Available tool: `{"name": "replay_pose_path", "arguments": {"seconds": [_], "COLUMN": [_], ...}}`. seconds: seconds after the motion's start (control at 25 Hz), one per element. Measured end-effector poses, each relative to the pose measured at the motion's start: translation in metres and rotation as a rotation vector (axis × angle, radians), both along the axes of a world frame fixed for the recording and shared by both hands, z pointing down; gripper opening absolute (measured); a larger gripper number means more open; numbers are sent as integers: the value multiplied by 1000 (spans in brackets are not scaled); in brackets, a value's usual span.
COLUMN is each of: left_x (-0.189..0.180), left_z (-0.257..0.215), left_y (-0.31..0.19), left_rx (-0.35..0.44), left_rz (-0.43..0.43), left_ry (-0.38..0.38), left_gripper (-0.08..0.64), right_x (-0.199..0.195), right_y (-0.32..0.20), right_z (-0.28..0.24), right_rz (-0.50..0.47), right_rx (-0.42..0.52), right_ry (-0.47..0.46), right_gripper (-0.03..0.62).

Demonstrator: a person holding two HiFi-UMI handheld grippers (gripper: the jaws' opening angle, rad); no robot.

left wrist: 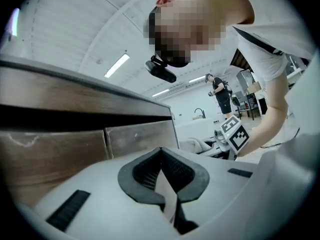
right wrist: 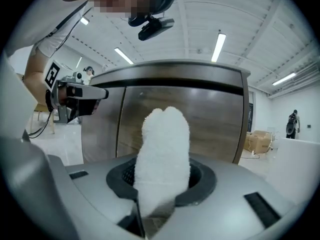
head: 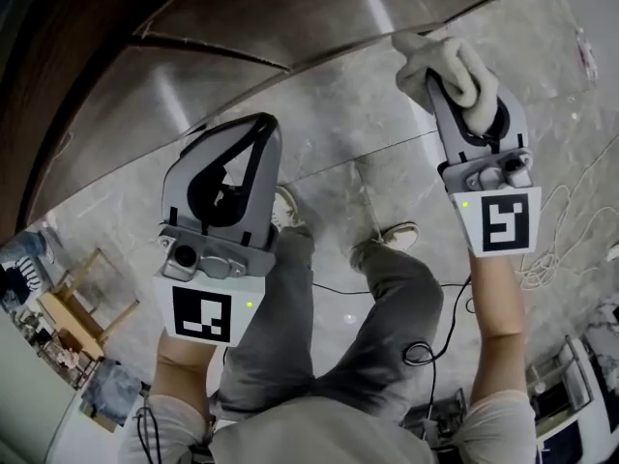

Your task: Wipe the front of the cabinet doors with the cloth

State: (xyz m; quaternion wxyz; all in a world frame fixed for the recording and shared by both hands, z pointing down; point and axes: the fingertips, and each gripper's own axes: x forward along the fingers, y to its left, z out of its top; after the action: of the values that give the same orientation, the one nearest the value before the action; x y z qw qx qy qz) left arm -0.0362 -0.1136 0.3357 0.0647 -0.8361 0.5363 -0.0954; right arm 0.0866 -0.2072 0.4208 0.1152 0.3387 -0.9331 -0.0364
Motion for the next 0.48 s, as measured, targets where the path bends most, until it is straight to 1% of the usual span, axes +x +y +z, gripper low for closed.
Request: {"name": "replay_pose_path", "arguments": {"seconds": [0.12, 0.28, 0.48], "left_x": [-3, -9, -20], "left_z": [-42, -97, -177], "left_y": [12, 17, 29], "left_rx": [4, -17, -15], "left_rz": [-1, -14, -38], "left_ry": [14, 55, 101], "left_gripper": [18, 18, 18], "right_x": [-8, -14, -19], "right_y": [14, 30, 59], "right_z": [-43, -103, -187], "right_rz": [2, 0, 30], "right_rx": [-1, -31, -55], "right_ry": [0, 2, 1], "right_gripper": [137, 137, 137]}}
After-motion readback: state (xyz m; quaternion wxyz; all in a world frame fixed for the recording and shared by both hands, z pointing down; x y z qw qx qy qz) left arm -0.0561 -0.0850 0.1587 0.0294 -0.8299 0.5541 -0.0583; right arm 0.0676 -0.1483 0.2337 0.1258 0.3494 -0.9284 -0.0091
